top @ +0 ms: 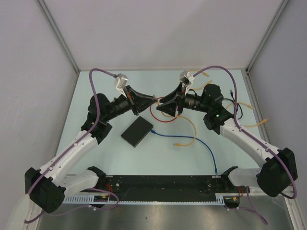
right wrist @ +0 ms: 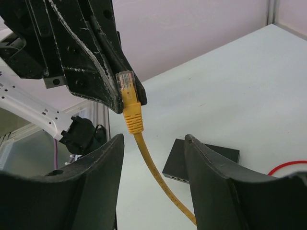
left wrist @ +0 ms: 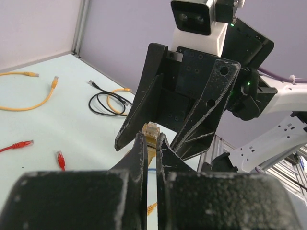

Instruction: Insert the plug into the switch port

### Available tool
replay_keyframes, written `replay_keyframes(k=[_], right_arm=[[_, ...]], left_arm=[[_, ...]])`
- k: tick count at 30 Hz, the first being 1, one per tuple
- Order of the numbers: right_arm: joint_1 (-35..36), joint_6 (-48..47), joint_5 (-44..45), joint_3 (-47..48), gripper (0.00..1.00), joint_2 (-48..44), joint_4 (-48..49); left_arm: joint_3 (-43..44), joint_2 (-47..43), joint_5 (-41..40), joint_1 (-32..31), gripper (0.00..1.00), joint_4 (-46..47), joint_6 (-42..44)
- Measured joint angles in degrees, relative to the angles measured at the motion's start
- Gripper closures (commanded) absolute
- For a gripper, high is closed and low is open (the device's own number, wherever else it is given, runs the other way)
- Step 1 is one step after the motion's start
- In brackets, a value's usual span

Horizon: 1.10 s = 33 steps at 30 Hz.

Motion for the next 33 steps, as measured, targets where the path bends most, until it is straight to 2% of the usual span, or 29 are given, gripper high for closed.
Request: replay_keyframes(k=[1,6,9,12,15,17,19,20,22,23,26,29,33], right_arm=[[0.0,0.2,-0.3,0.0,0.5,0.1,0.2],[0.0,1.3,-1.8,0.0,0.58,0.2,1.5],[-0.1,1.8,-2.6,0.0,0.67,0.2,2.3],[-0.1,2.4,-3.0,0.0,0.81,0.3,2.7],[-0.1,2.6,-4.0,0.0,1.0,0.3,2.6],[-0.3,2.6,-4.3,0.0,1.0,0.3,2.4],[-0.4,2.3,-4.4,0.0,1.0,0.3,1.8],[-0.4,1.9,-4.4,-0.1,1.0,0.3,1.3],[-0.1,0.7,-4.1,-0.1,1.0,0.3,-0.3],[0.2,-0.3,-3.6,-0.1,1.0,0.2,-1.4],[2.3,-4.2,0.3,-0.1,1.0,-0.3,-6.0],[6.2,-9.1,7.2,-0.1,1.0,-0.5,-11.9],[13.0,-14.4,18.2,-0.1,1.0,0.3,-20.0]], left_arm=[[0.0,0.3,0.2,-0.1,0.99,0.2,0.0],[0.0,1.5,0.6,-0.8,0.99,0.3,0.1],[0.0,1.6,1.2,-0.9,0.99,0.7,0.1],[-0.2,1.6,1.5,-1.0,0.99,1.3,0.1],[-0.7,1.6,1.6,-1.0,0.99,2.0,0.1],[-1.1,1.6,1.6,-1.0,0.98,2.7,0.1],[-1.7,1.6,1.6,-1.0,0.87,3.4,0.1],[-2.1,1.5,1.6,-1.0,0.73,3.7,0.2],[-3.0,1.3,1.3,-1.0,0.56,3.7,0.6],[-3.3,1.2,0.9,-1.0,0.42,3.2,1.1],[-3.9,0.4,-0.3,-1.0,0.25,0.1,2.4],[-4.3,-1.5,-2.3,-0.2,0.14,-3.7,3.4],[-5.0,-5.0,-6.3,3.0,0.05,-9.2,3.8]])
